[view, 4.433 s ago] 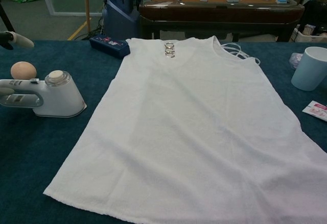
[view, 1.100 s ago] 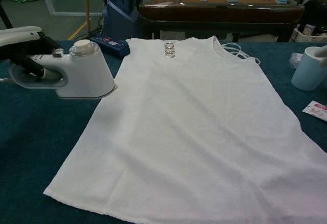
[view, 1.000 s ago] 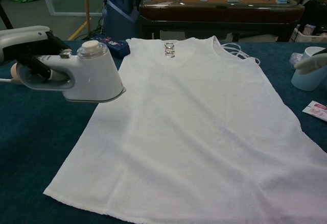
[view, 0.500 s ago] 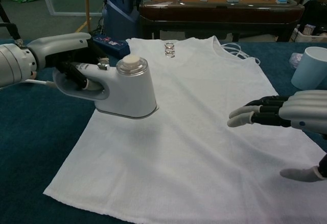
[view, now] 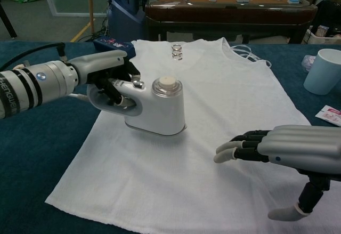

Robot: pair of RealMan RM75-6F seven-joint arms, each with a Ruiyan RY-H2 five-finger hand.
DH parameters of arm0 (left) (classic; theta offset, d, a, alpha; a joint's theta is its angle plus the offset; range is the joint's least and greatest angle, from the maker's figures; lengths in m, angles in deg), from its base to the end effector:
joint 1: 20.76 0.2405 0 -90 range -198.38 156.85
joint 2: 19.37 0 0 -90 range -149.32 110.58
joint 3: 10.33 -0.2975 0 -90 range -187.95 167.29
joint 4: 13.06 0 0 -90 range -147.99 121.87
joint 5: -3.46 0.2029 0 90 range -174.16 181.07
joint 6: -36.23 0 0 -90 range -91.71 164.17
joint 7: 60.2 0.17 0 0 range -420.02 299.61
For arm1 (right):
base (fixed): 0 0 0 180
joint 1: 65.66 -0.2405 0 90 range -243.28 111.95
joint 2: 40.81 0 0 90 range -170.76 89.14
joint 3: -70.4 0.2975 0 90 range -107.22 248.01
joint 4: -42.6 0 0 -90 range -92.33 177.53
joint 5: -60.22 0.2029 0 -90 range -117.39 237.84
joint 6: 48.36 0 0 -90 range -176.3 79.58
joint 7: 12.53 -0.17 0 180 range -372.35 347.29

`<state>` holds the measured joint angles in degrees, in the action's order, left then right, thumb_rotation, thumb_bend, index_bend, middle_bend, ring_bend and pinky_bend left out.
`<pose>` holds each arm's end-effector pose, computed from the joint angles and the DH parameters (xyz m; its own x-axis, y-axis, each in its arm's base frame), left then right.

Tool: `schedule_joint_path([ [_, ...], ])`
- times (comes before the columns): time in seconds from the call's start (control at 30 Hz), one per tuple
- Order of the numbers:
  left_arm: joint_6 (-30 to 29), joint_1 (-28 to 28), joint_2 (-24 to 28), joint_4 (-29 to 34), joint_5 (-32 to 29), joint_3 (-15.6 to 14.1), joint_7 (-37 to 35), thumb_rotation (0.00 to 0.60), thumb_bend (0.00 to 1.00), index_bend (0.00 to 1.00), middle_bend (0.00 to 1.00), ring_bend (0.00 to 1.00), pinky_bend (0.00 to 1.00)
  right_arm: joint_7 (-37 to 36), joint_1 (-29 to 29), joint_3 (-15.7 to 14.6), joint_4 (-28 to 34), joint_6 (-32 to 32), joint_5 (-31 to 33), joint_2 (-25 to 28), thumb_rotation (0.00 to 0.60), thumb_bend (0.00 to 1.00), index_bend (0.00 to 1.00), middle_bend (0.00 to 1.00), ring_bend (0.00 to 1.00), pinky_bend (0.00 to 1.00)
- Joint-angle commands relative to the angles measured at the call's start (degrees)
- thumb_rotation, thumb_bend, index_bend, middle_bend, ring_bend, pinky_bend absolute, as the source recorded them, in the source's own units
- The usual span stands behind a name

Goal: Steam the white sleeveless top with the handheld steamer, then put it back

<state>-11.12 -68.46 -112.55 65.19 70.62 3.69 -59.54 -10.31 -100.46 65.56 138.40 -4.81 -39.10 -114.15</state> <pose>-0.1288 0.4162 -0.0465 0.2140 0.3936 0.8940 0.9194 -0.3904 -0.0482 -0.2210 -0.2607 -0.0063 0.6539 -0.4772 0.5872 -0.6868 -0.6999 0.1961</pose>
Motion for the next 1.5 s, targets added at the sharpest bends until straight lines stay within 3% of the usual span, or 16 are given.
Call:
schedule_joint_path([
  [0.03, 0.9, -1.3, -1.9, -2.0, -1.7, 0.7, 1.1, 0.600, 0.25, 0.96, 0.91, 0.75, 0.79, -1.3, -0.7, -0.3, -0.8, -0.4, 0.7, -1.1, 0.504, 0.27, 0.00, 0.06, 0.00, 0.00],
  [0.33, 1.8, -2.9, -5.1, -6.5, -3.7, 0.8, 1.9, 0.600, 0.25, 0.96, 0.91, 0.75, 0.79, -2.2, -2.1, -0.9, -4.0, -1.4, 2.5, -3.9, 0.504, 0.27, 0.00, 0.06, 0.00, 0.00],
  [0.93, -0.3, -2.4, -6.5, -3.9, -0.7, -2.0, 4.1, 0.600, 0.25, 0.95, 0.91, 0.75, 0.79, -1.6, -3.0, -3.5, -4.8, -1.4, 3.7, -4.8, 0.504, 0.27, 0.00, 0.06, 0.00, 0.00],
  [1.5, 0.2, -3.6, -9.3, -11.9, -3.5, 0.8, 3.5, 0.600, 0.25, 0.95, 0.90, 0.74, 0.79, -1.6, -2.9, -5.1, -4.7, -0.1, 4.0, -4.6, 0.504, 0.27, 0.00, 0.06, 0.00, 0.00],
])
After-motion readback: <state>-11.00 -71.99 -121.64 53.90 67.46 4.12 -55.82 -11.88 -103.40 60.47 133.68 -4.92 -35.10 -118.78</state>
